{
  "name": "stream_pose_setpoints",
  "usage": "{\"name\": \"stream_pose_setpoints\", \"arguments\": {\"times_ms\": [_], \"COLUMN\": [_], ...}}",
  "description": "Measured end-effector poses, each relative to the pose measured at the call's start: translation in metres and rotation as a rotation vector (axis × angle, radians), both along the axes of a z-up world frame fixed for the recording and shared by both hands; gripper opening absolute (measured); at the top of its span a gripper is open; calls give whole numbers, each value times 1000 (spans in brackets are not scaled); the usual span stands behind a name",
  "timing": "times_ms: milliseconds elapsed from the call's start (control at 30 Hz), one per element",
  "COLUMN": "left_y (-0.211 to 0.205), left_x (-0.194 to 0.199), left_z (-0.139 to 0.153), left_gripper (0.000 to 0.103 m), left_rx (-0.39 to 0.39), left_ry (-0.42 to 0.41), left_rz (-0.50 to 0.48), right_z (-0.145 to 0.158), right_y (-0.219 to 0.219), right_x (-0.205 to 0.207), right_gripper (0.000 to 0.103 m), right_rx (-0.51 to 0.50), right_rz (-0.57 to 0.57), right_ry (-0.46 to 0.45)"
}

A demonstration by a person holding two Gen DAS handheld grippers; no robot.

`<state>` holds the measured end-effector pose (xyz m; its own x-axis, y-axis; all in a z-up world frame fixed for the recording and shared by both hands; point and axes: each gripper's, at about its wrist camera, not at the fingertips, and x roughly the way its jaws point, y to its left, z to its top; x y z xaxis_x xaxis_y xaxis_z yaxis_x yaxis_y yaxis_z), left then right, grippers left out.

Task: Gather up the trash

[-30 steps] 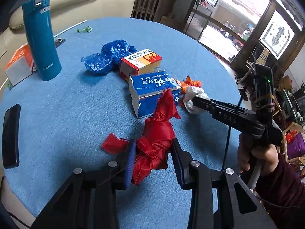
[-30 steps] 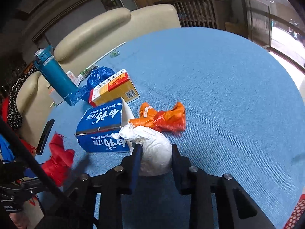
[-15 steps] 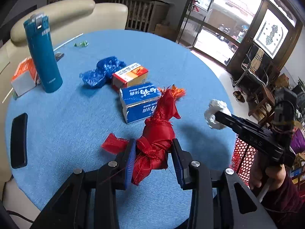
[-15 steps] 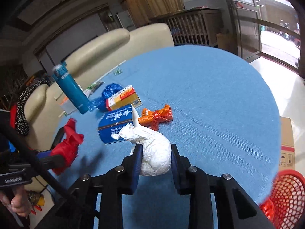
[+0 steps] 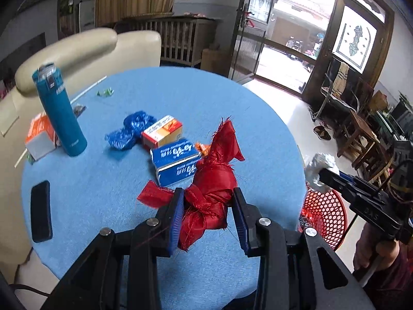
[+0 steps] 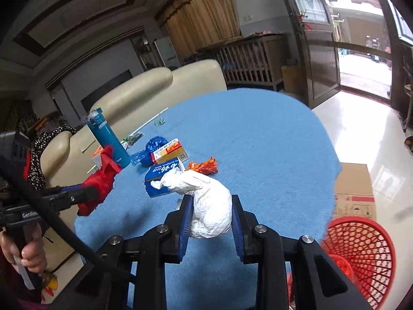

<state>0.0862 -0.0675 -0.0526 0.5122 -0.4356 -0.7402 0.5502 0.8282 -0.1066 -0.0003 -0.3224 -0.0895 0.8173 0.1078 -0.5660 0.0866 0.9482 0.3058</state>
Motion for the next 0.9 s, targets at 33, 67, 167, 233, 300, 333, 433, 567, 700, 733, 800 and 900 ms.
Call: {"name": "stream_pose_setpoints", "arguments": {"times_ms": [33, 67, 167, 233, 300, 333, 433, 567, 700, 733, 800, 900], "left_y": [-2, -5, -12, -18, -24, -27, -36, -46, -56, -58, -63, -70], "left_x": [-3, -6, -14, -19, -25, -28, -38, -50, -60, -62, -66, -71], "left_z": [4, 8, 18, 23, 27, 29, 35, 41, 47, 49, 51, 53], "left_gripper": [38, 38, 38, 38, 38, 38, 39, 39, 39, 39, 39, 39], "left_rx": [1, 4, 15, 24, 38, 45, 64, 79, 94, 97, 103, 111], "left_ry": [-12, -27, -64, -87, -111, -122, -159, -201, -240, -247, -260, -276], "left_rz": [-4, -9, -21, -29, -38, -42, -55, -78, -97, -101, -108, -120], "right_z": [4, 7, 18, 23, 26, 28, 31, 37, 40, 41, 42, 42], "right_y": [-1, -1, -2, -3, -4, -5, -9, -14, -19, -20, -22, -27], "right_x": [-7, -11, -26, -35, -43, -46, -56, -69, -78, -80, -84, -89], "right_gripper": [31, 30, 31, 31, 31, 31, 31, 31, 31, 31, 31, 31], "right_rx": [-9, -15, -28, -39, -48, -48, -51, -54, -51, -50, -50, -45], "right_rz": [-4, -7, -15, -21, -31, -34, -50, -73, -91, -94, -102, -112], "right_ry": [-11, -20, -49, -62, -72, -74, -85, -102, -117, -121, -129, -138]}}
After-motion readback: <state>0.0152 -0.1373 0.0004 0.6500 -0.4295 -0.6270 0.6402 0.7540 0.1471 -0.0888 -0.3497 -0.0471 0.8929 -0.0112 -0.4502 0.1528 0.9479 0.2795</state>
